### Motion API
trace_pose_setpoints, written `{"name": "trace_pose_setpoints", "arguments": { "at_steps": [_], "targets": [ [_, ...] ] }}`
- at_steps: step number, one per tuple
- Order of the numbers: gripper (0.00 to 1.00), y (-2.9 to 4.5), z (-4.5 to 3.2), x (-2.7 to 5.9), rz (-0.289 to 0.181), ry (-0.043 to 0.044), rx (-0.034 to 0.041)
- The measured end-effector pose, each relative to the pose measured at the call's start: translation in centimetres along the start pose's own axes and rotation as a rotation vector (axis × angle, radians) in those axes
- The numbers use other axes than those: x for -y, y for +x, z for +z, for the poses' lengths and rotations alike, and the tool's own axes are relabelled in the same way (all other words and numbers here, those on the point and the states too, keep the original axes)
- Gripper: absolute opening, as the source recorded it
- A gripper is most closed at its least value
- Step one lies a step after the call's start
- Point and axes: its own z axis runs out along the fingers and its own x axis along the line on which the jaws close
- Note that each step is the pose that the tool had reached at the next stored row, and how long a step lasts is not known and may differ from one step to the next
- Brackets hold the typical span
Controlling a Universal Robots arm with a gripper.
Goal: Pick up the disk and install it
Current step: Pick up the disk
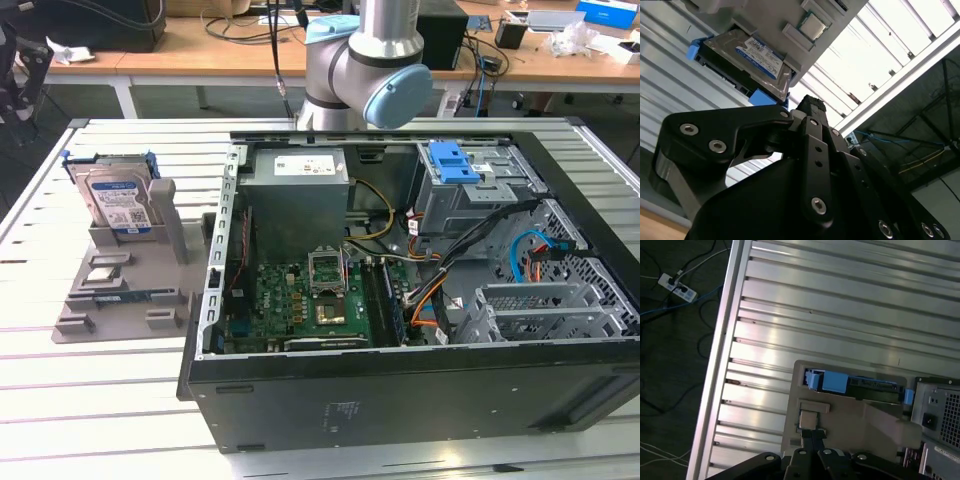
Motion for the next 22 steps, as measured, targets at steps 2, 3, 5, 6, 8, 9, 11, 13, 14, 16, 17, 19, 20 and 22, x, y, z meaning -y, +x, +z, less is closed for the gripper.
{"name": "trace_pose_setpoints", "arguments": {
  "at_steps": [2, 3, 5, 6, 8, 9, 11, 13, 14, 16, 17, 19, 20, 22],
  "targets": [
    [0.11, 0.0, 0.0, 0.0, -0.021, -0.0005, -0.0006],
    [0.11, 0.0, 0.0, 0.0, -0.028, -0.0007, -0.0008],
    [0.11, 0.0, 0.0, 0.0, -0.042, -0.0011, -0.0012],
    [0.11, 0.0, 0.0, 0.0, -0.052, -0.0013, -0.0014],
    [0.11, 0.0, 0.0, 0.0, -0.085, -0.0021, -0.0024],
    [0.11, 0.0, 0.0, 0.0, -0.103, -0.0025, -0.0028],
    [0.11, 0.0, 0.0, 0.0, -0.123, -0.003, -0.0035],
    [0.11, 0.0, 0.0, 0.0, -0.154, -0.0038, -0.0043],
    [0.11, 0.0, 0.0, 0.0, -0.161, -0.004, -0.0045],
    [0.11, 0.0, 0.0, 0.0, -0.178, -0.0044, -0.005],
    [0.11, 0.0, 0.0, 0.0, -0.185, -0.0046, -0.0052],
    [0.11, 0.0, 0.0, 0.0, -0.216, -0.0054, -0.0061],
    [0.11, 0.0, 0.0, 0.0, -0.237, -0.0058, -0.0066],
    [0.11, 0.0, 0.0, 0.0, -0.263, -0.0065, -0.0074]
  ]
}}
